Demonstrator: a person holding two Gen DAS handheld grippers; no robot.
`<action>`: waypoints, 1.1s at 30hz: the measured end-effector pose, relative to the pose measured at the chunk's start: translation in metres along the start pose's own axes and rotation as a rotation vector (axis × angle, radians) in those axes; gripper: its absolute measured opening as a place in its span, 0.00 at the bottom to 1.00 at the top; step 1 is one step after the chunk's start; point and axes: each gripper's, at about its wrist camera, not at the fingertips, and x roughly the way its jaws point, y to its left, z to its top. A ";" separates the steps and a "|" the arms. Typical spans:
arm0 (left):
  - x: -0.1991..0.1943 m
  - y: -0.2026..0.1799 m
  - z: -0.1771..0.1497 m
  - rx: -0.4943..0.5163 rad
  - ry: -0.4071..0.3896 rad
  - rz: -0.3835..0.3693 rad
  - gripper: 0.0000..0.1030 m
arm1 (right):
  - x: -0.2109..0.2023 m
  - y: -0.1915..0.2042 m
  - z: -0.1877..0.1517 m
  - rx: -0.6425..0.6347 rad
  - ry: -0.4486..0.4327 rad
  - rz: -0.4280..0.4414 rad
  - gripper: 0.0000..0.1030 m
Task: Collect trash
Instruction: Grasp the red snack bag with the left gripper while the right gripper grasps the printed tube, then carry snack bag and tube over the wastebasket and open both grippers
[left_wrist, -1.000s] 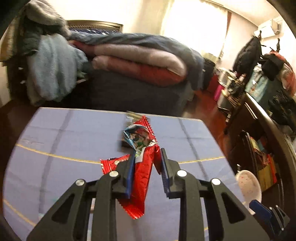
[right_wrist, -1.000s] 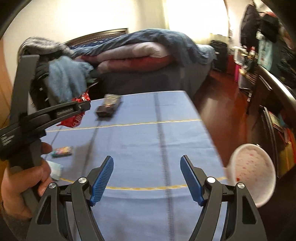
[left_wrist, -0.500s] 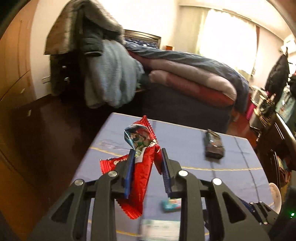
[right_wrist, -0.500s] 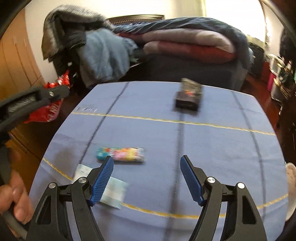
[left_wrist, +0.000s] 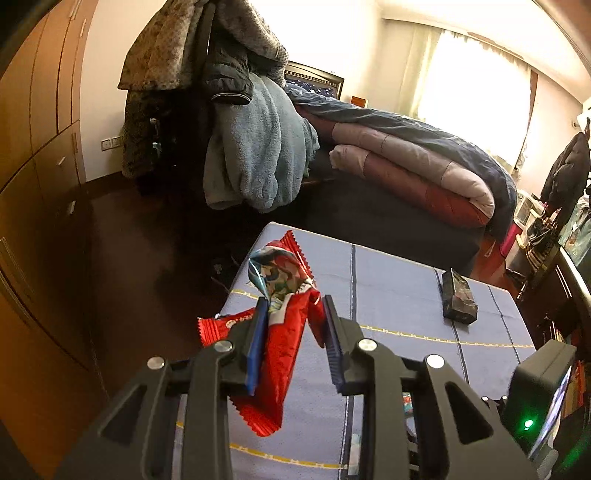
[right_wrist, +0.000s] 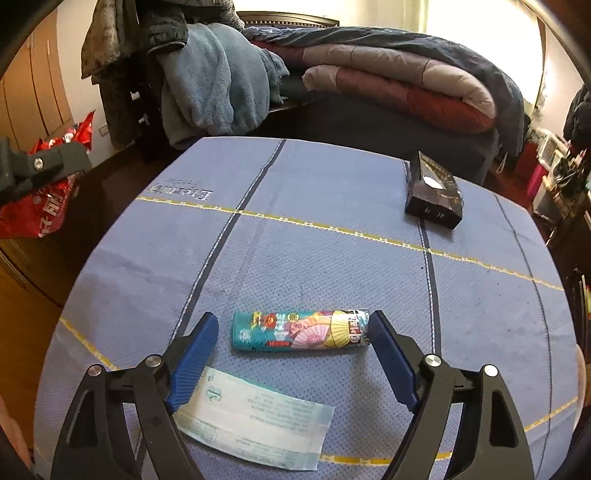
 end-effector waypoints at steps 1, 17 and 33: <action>0.000 -0.001 0.000 0.000 0.000 -0.003 0.29 | 0.002 0.002 0.001 -0.010 0.000 -0.016 0.80; -0.014 -0.061 -0.004 0.076 0.000 -0.075 0.29 | -0.042 -0.051 -0.011 0.060 -0.082 -0.009 0.76; -0.051 -0.210 -0.036 0.253 0.009 -0.291 0.31 | -0.132 -0.190 -0.075 0.247 -0.154 -0.105 0.76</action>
